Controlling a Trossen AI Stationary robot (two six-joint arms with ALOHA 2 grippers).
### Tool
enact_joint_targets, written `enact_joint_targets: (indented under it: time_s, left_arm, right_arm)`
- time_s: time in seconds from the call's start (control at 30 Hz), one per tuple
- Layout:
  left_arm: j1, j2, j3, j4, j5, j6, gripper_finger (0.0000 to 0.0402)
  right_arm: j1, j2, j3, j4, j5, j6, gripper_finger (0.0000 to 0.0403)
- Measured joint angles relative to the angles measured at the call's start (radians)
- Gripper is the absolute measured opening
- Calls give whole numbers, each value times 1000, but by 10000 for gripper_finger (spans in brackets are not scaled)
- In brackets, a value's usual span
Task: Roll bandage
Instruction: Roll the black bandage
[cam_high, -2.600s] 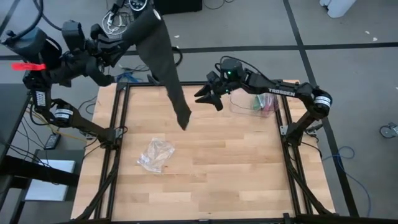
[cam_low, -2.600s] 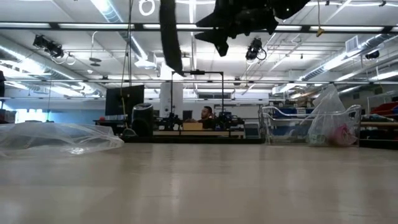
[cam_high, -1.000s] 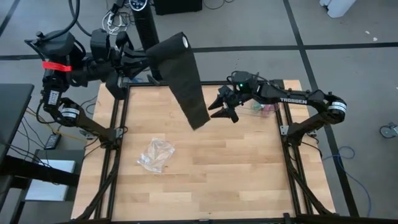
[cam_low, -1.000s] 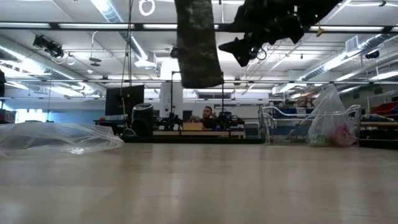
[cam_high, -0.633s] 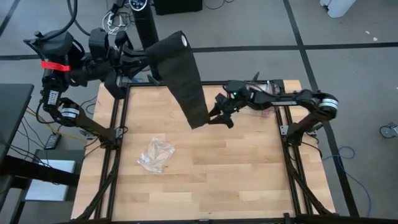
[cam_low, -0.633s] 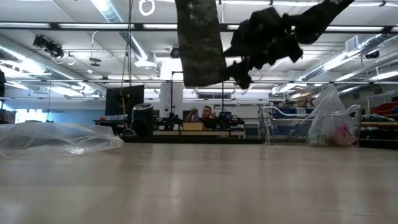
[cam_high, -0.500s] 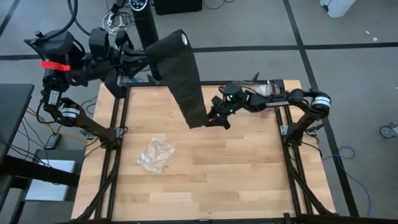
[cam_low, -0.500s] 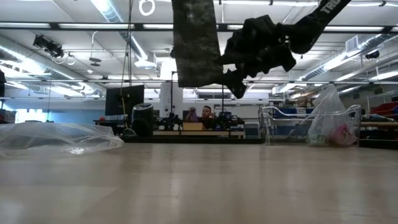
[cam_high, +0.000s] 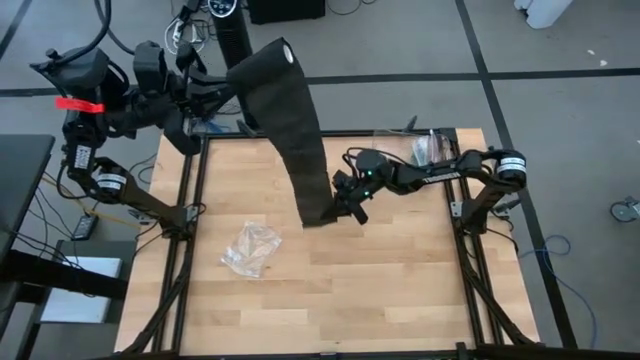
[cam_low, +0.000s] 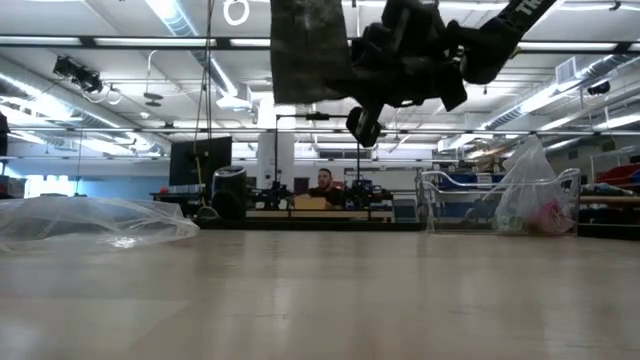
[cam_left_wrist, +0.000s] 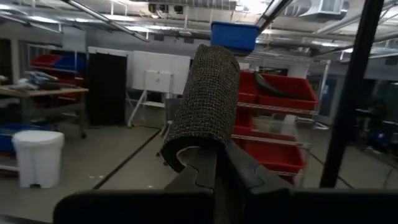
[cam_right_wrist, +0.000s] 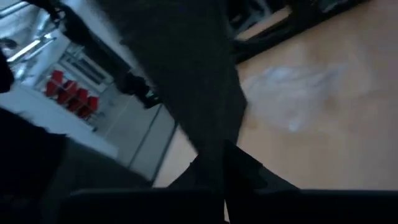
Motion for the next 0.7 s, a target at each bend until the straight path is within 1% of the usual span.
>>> enact_joint_targets:
  time_s: [0.1,0.2,0.37,0.47,0.53,0.63,0.7]
  left_arm:
    - [0,-8,0,-25,-39,44,13]
    - [1,-20,0,-101,-105,79,13]
    - [16,-27,0,-298,-227,99,13]
    - [16,-21,0,-405,-267,101,13]
    - [16,-9,0,-459,-292,111,13]
    - [16,4,-9,-515,-303,118,13]
    - [16,8,-34,-511,-304,119,13]
  right_arm:
    - [56,-38,0,3,-2,59,13]
    - [118,-106,0,3,7,106,5]
    - [200,-262,16,-24,58,192,4]
    - [246,-353,62,-110,123,204,2]
    - [278,-402,113,-207,176,197,2]
    - [326,-443,229,-380,276,153,2]
    - [356,-446,330,-504,345,115,2]
